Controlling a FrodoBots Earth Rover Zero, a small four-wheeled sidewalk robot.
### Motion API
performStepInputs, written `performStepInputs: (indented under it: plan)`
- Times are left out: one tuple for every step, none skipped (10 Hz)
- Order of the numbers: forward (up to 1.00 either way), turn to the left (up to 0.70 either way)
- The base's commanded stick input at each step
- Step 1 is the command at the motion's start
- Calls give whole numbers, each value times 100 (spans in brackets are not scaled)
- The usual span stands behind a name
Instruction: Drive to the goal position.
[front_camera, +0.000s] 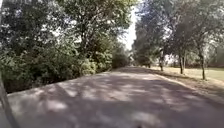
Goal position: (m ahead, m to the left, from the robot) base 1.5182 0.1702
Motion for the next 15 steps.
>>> performStepInputs:
  plan:
    - [70, 0]
    - [70, 0]
    - [70, 0]
    - [70, 0]
    - [70, 0]
    - [70, 0]
    - [70, 0]
    - [70, 0]
    - [70, 0]
    - [70, 0]
    - [49, -21]
    - [22, -48]
    - [0, -70]
    - [0, -70]
    - [0, -70]
